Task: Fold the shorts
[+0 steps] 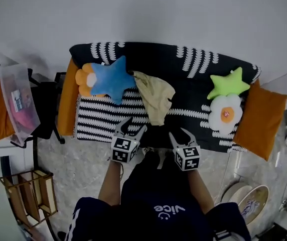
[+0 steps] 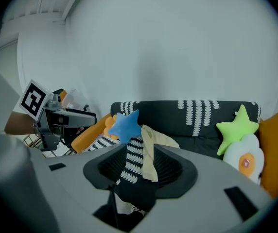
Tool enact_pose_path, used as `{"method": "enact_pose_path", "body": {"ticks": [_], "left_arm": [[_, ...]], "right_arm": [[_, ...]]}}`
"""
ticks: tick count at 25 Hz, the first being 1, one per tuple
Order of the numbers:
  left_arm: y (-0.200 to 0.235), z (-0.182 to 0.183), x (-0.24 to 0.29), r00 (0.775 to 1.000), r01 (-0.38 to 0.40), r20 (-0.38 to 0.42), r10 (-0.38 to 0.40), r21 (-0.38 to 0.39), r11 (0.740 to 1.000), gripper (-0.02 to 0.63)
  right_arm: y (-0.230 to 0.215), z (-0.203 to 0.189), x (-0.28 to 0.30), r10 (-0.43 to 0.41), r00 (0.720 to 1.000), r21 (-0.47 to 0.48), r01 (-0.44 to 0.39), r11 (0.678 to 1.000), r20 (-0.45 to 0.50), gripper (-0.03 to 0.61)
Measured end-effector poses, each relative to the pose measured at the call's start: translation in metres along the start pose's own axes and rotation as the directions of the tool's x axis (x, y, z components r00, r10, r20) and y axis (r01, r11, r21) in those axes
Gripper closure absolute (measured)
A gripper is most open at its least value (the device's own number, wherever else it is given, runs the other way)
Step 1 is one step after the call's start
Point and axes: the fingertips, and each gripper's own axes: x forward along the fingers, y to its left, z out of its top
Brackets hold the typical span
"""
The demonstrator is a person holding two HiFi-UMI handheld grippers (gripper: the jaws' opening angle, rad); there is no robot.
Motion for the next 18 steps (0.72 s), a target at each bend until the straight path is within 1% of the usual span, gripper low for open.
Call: {"method": "enact_pose_path", "body": {"ticks": [3, 5, 7, 10, 12, 16, 18], "left_arm": [[0.007, 0.001, 0.023, 0.998, 0.037, -0.051, -0.035, 0.052, 0.998, 0.367], [0.012, 0.003, 0.043, 0.995, 0.055, -0.092, -0.043, 0.129, 0.990, 0.367], [0.016, 0.007, 0.063, 0.990, 0.078, -0.128, -0.053, 0.199, 0.977, 0.367], [0.021, 0.009, 0.088, 0.982, 0.116, -0.174, -0.075, 0.239, 0.964, 0.367], [0.026, 0.010, 0.102, 0.975, 0.138, -0.210, -0.080, 0.281, 0.950, 0.367], [0.044, 0.006, 0.128, 0.955, 0.186, -0.285, -0.086, 0.346, 0.920, 0.368], [0.055, 0.002, 0.148, 0.941, 0.210, -0.328, -0.084, 0.369, 0.905, 0.368]], "right_arm": [[-0.005, -0.003, 0.014, 0.004, 0.999, 0.022, -0.004, 1.000, -0.033, 0.397], [-0.012, -0.007, 0.026, 0.014, 0.998, 0.038, -0.011, 0.999, -0.061, 0.396], [-0.021, -0.010, 0.039, 0.023, 0.996, 0.065, -0.018, 0.998, -0.085, 0.396], [-0.030, -0.020, 0.054, 0.047, 0.991, 0.091, -0.036, 0.995, -0.127, 0.396], [-0.036, -0.023, 0.066, 0.061, 0.987, 0.091, -0.048, 0.995, -0.150, 0.396], [-0.043, -0.028, 0.093, 0.092, 0.977, 0.103, -0.074, 0.992, -0.190, 0.396], [-0.050, -0.036, 0.110, 0.110, 0.968, 0.112, -0.086, 0.990, -0.225, 0.397]]}}
